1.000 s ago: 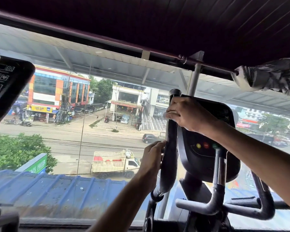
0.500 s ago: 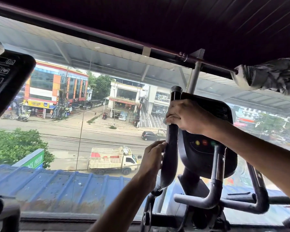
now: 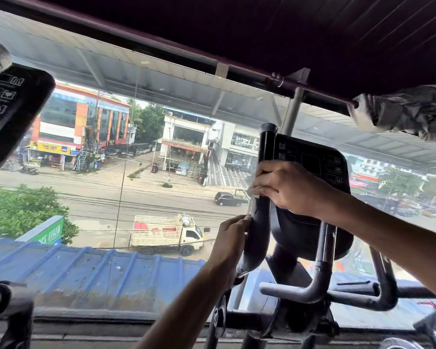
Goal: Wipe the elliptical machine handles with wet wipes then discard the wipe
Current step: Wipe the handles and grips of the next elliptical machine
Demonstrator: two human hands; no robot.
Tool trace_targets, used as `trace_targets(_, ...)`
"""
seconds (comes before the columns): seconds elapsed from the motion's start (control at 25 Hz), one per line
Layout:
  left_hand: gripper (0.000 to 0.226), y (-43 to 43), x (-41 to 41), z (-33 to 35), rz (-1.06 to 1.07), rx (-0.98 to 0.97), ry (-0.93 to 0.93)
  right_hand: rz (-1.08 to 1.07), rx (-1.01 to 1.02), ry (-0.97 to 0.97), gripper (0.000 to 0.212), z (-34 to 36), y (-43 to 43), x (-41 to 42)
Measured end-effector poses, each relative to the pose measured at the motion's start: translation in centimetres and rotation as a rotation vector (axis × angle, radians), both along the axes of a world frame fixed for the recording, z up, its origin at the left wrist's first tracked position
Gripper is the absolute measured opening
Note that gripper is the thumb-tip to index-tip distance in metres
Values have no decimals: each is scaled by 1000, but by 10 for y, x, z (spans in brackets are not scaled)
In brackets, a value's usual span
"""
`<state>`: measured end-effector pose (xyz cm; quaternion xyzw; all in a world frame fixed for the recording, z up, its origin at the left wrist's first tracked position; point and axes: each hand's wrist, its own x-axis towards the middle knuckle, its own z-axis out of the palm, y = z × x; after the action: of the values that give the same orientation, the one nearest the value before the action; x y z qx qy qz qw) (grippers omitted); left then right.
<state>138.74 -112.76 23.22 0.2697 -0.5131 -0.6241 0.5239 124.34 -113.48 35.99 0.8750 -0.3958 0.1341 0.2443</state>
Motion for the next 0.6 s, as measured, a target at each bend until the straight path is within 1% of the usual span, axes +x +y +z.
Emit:
trace_targets(0.04,29,0,-1,-2,2,4,9,-18,-63,-30,9,-1,-2,0)
trace_targets(0.08,29,-1,0,-4,1,9,12,-22,-79,-51,9,-3,-1,-1)
trace_targets(0.2,29,-1,1,-6,-2,11,22,42,41,-6,12,-7,10,-3)
trace_targets(0.24,30,0,1,-6,6,19,19,39,40,0,12,-6,10,-3)
trace_targets(0.36,29,0,0,-7,35,25,-13,-21,-83,-62,13,-2,3,-2)
trace_targets(0.4,29,0,-1,-7,43,22,-21,-29,-70,-74,14,0,1,0)
trace_targets(0.48,28,0,-2,-6,56,19,-26,-50,-17,-25,14,8,-3,4)
trace_targets(0.6,29,1,-4,-5,97,30,-51,-100,-95,-11,15,28,-24,6)
